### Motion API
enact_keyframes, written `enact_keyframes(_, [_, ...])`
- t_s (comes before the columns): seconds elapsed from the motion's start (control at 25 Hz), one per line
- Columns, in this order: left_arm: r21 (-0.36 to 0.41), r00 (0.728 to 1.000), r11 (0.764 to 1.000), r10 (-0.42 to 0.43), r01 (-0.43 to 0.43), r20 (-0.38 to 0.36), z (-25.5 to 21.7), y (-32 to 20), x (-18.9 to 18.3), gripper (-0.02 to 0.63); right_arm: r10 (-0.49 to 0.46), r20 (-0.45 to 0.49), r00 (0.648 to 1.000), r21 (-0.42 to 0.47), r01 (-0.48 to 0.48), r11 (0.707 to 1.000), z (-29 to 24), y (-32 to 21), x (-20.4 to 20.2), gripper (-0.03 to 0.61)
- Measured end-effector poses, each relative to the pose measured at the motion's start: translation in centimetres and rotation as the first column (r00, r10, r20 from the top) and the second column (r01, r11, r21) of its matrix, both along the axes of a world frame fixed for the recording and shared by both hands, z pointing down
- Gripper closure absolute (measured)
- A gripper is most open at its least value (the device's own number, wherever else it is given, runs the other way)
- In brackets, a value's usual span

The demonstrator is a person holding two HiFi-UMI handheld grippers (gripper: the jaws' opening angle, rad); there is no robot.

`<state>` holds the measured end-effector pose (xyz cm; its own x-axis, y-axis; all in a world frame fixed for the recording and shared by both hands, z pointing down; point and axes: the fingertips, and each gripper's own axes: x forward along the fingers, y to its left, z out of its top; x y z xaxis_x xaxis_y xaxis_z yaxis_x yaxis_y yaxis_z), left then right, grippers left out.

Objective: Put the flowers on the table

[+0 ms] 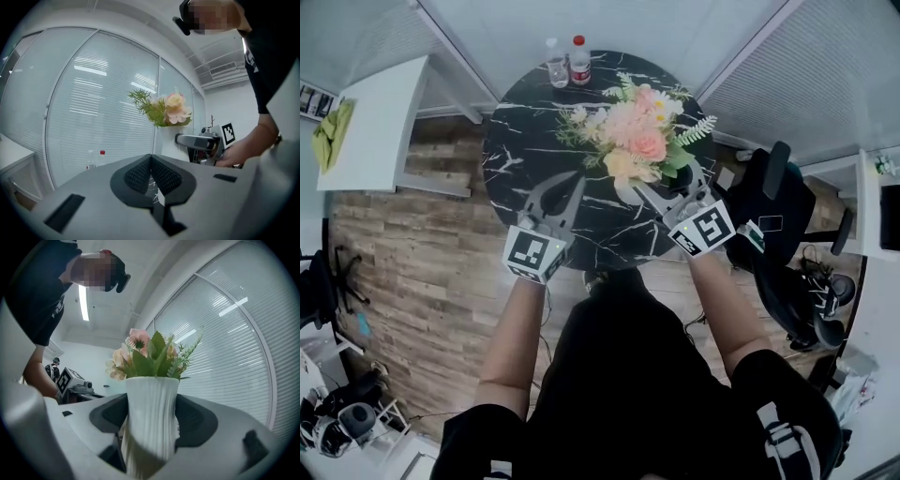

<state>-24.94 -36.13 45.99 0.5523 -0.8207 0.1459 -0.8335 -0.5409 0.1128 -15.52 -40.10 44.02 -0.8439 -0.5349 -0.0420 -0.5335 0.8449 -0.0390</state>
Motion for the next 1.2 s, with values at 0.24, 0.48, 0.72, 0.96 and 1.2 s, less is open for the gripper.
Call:
enact_keyframes(0.24, [-0.016,0.998,0.998,-0.055,0.055,-0.008,3.4,-3.8,-0.7,0.601,0.009,0.003,1.0,0.003,-0.009,1.0,3.9,-4.7,-1.0,0.256])
enact_keyframes(0.48, [-0.054,0.996,0.994,-0.093,0.093,-0.001,8.4,-7.0,-0.5,0.601,0.04,-0.01,0.999,-0.015,-0.04,0.999,9.1,-8.6,-1.9,0.256])
enact_keyframes(0.72, [-0.042,0.992,0.991,-0.124,0.124,0.009,11.5,-10.2,-0.4,0.601,0.066,-0.017,0.998,-0.035,-0.067,0.997,12.7,-12.0,-3.7,0.256])
enact_keyframes(0.96, [-0.053,0.987,0.986,-0.159,0.16,0.013,14.2,-12.9,-1.6,0.601,0.045,-0.026,0.999,-0.007,-0.045,0.999,15.2,-14.8,-6.1,0.256])
enact_keyframes(1.2, [-0.044,0.984,0.983,-0.178,0.178,-0.008,15.0,-13.9,-2.2,0.601,0.038,-0.008,0.999,0.006,-0.038,0.999,15.6,-16.4,-7.3,0.256])
